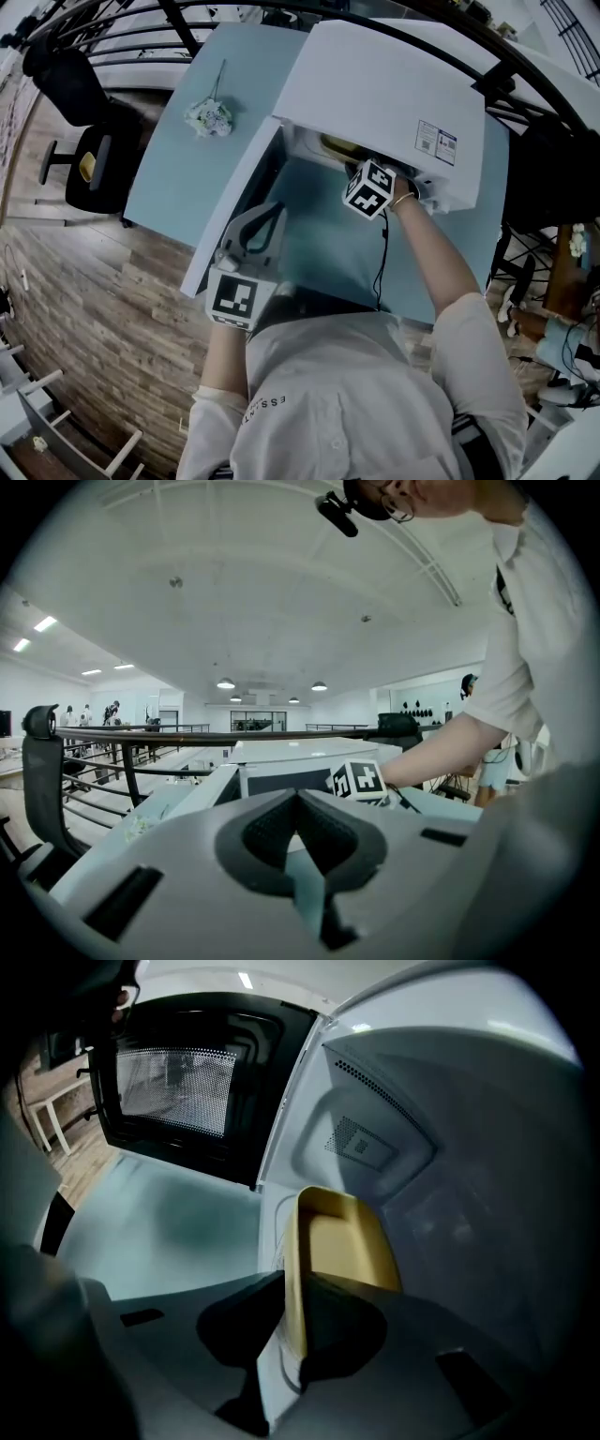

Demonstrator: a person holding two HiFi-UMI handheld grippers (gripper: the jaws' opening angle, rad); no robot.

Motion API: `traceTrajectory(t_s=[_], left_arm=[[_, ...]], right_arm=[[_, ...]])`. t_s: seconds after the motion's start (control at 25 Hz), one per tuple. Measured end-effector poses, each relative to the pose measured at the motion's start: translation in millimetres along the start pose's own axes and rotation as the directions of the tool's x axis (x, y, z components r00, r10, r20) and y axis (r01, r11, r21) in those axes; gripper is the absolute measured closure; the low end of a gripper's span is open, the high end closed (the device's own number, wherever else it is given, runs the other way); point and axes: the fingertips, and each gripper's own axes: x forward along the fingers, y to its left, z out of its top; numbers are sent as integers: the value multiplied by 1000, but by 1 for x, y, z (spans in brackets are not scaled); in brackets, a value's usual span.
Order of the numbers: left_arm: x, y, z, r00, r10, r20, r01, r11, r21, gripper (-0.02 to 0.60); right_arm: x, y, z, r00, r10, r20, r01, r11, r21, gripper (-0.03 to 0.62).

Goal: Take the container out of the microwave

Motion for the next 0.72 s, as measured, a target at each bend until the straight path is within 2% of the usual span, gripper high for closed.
traceTrajectory(t_s=[0.08,0.28,0.52,0.72], left_arm=[[-2,3,-1,1000,6,6,-6,1000,4,588],[-7,4,3,1000,8,24,-9,999,32,588],[-15,5,11,999,15,51,-16,1000,22,588],[-24,0,17,997,-20,72,17,999,46,588]], right_arm=[[-1,-2,1,1000,-12,1,12,1000,-18,549],[-6,1,2,1000,1,3,-1,999,-44,557],[-29,15,7,999,28,29,-28,999,-16,559],[-58,27,17,997,31,77,-35,998,49,559]])
